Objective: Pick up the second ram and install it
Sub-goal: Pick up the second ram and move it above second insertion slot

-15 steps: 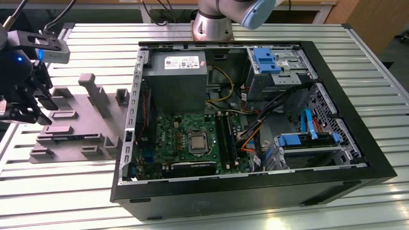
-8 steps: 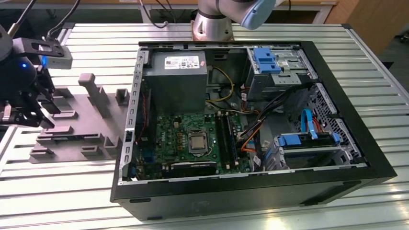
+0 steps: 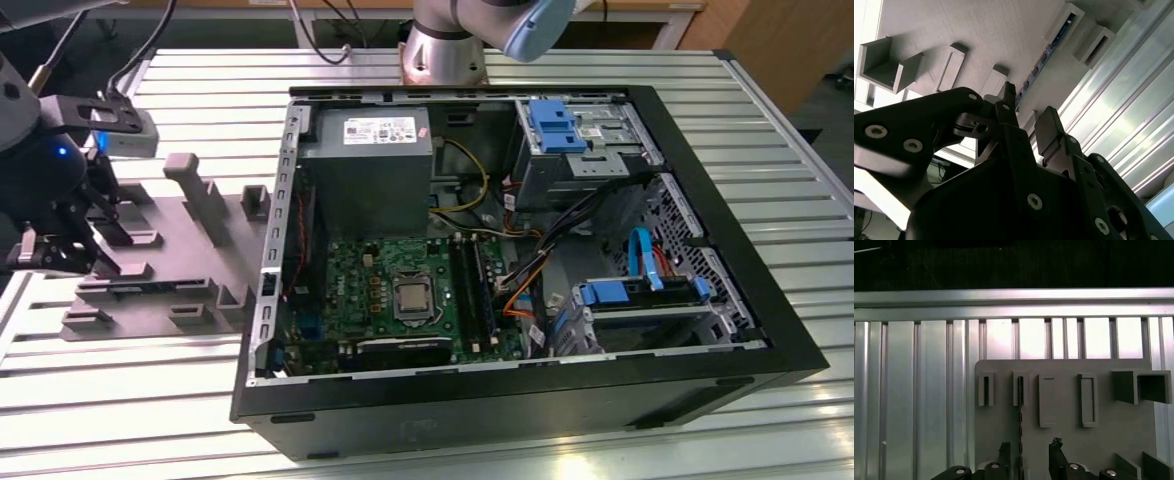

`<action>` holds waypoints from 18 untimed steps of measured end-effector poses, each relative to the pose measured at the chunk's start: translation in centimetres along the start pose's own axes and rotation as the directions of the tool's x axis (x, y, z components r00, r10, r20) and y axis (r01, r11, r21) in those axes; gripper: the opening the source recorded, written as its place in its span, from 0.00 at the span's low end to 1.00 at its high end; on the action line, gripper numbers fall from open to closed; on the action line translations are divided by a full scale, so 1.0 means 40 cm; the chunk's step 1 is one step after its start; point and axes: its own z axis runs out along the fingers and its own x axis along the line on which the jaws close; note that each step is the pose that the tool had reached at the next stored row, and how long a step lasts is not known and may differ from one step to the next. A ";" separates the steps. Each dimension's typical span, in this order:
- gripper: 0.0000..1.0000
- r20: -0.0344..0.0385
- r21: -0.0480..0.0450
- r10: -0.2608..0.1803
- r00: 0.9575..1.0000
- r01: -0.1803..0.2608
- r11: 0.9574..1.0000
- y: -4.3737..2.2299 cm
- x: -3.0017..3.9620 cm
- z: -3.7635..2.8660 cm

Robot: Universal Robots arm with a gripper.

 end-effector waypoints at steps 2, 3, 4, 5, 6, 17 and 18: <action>0.43 0.000 0.000 0.000 1.000 0.000 1.000 0.000 0.000 0.001; 0.43 0.000 0.000 0.000 1.000 0.000 1.000 0.000 0.000 0.001; 0.43 0.000 0.000 0.000 1.000 0.000 1.000 0.000 0.000 0.001; 0.43 0.000 0.000 0.000 1.000 0.000 1.000 0.000 0.000 0.002; 0.43 0.000 0.000 0.000 1.000 0.000 1.000 0.000 0.000 0.004; 0.43 0.000 0.002 0.000 1.000 0.000 1.000 -0.001 0.002 0.051; 0.43 0.000 0.002 0.000 1.000 0.000 1.000 -0.001 0.002 0.055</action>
